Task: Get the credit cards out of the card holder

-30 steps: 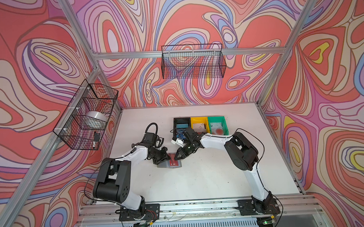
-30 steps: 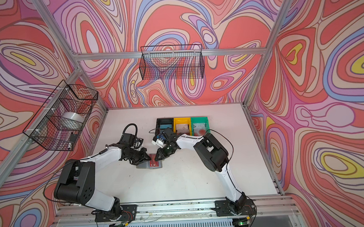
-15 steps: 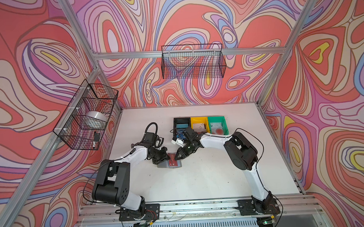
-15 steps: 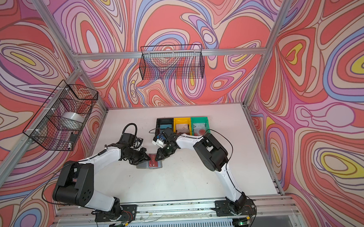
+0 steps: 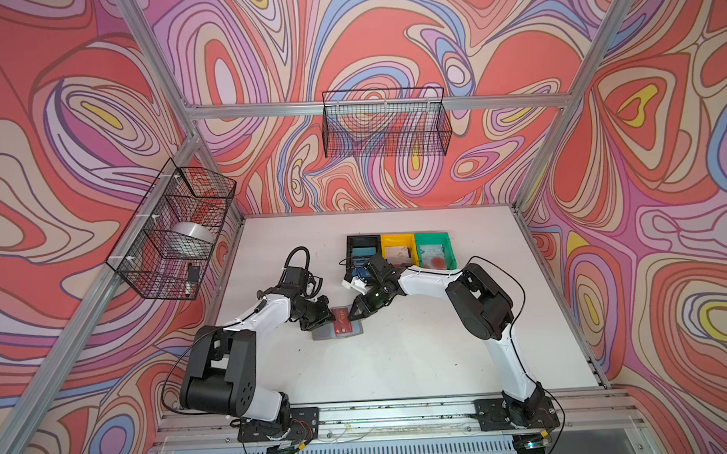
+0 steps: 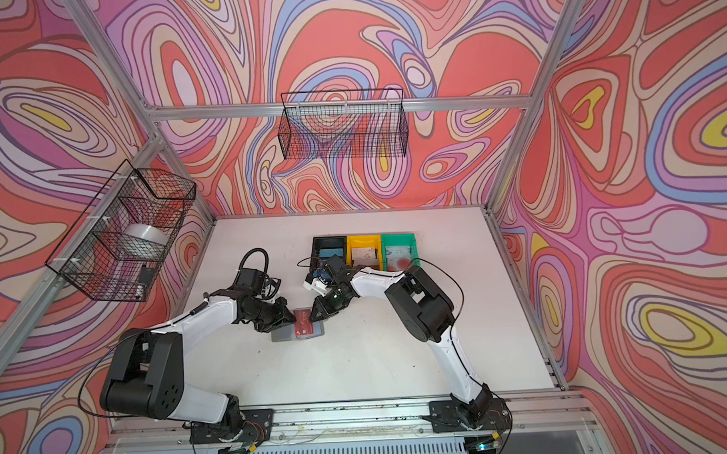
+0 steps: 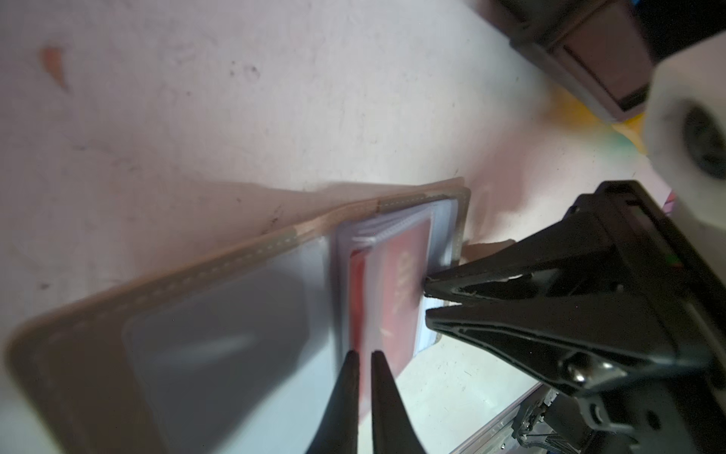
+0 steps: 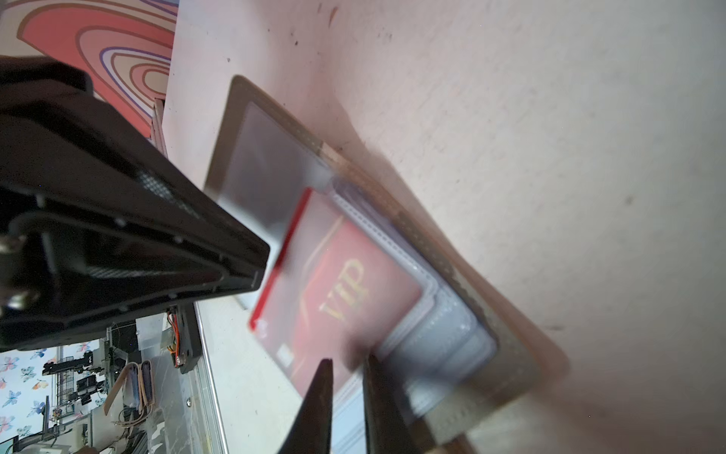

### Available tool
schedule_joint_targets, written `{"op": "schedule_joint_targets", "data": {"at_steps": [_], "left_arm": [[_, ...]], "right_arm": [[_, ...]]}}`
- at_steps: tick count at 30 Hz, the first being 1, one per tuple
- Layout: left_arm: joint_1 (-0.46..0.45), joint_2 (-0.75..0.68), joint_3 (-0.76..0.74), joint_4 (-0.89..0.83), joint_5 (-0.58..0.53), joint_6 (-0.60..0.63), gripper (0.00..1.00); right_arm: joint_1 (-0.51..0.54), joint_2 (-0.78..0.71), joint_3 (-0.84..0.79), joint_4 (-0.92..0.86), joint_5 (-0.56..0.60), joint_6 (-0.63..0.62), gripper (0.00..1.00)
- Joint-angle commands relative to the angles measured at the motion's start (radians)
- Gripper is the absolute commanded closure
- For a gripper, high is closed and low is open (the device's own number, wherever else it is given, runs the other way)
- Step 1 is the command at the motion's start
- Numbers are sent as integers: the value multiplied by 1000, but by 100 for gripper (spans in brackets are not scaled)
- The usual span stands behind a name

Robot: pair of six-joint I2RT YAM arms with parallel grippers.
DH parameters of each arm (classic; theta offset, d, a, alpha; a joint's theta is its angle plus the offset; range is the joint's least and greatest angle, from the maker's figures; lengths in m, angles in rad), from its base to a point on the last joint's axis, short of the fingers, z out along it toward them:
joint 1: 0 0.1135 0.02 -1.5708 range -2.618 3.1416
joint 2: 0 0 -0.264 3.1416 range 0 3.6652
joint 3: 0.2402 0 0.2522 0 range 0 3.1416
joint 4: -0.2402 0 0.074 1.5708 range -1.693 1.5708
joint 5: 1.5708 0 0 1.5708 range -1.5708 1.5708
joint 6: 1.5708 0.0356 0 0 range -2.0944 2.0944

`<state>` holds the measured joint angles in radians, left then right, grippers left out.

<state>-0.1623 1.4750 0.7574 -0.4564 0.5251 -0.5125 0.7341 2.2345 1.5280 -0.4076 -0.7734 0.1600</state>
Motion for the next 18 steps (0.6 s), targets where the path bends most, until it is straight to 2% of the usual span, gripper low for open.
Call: {"op": "schedule_joint_targets", "data": {"at_steps": [1,18], "left_arm": [[8,-25,-14,-47,-16,20,86],[17,10,-61,12,1,11,87]], "right_arm": [[2,49,-5,-40,48,3,81],[2,51,-6,-40,39,4,81]]}}
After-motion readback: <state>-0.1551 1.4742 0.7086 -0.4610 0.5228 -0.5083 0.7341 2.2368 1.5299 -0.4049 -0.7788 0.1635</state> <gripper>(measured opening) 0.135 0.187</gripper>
